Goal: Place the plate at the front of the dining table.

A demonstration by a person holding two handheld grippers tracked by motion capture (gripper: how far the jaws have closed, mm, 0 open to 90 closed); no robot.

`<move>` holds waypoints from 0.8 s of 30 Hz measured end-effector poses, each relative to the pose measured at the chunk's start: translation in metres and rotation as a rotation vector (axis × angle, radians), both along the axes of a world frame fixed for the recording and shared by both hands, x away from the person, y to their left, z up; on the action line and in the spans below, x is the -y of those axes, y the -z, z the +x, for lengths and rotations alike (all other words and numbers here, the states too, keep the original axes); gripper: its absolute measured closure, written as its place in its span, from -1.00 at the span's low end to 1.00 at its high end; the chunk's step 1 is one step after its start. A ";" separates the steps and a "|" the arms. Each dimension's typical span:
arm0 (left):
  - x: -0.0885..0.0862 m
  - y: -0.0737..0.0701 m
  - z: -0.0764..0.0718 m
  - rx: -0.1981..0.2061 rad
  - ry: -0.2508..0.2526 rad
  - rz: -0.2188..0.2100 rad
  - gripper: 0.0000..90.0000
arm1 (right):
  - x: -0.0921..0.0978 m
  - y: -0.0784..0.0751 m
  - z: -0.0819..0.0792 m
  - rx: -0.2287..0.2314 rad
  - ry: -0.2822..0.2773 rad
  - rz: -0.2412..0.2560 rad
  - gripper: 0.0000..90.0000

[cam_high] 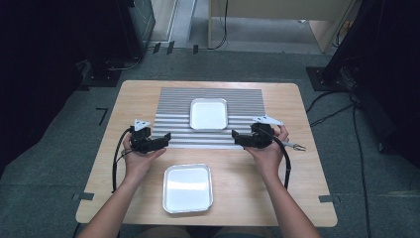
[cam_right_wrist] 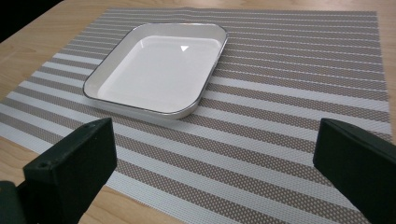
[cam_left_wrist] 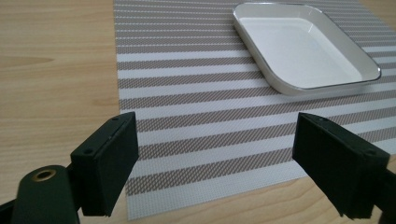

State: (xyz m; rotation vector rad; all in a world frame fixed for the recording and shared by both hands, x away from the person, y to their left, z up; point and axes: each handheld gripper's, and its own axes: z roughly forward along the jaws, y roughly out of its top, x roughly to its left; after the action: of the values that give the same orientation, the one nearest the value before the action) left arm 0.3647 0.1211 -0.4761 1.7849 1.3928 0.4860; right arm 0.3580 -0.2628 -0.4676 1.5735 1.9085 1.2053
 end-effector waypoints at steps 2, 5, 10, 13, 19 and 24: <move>-0.003 0.002 -0.003 -0.010 -0.003 0.005 -0.70 | 0.002 0.000 -0.003 0.005 0.003 -0.004 -1.00; -0.005 0.005 -0.008 -0.012 -0.007 0.012 -0.72 | 0.003 0.002 -0.007 0.005 0.003 -0.012 -1.00; -0.010 0.006 -0.017 0.003 0.000 0.033 -0.74 | 0.004 0.004 -0.015 0.011 -0.003 -0.043 -1.00; -0.016 0.007 -0.022 0.000 -0.004 0.036 -0.75 | 0.007 0.005 -0.019 0.013 -0.004 -0.056 -1.00; -0.031 0.009 -0.032 0.000 -0.021 0.032 -0.75 | 0.019 0.012 -0.029 0.000 0.007 -0.063 -1.00; -0.043 0.014 -0.041 -0.007 -0.040 0.041 -0.75 | 0.032 0.016 -0.038 -0.005 0.022 -0.063 -1.00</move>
State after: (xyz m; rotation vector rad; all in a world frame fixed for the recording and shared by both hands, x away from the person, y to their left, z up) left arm 0.3236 0.1639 -0.4901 1.7959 1.4352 0.5328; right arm 0.3198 -0.2950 -0.4832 1.5628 1.9082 1.1218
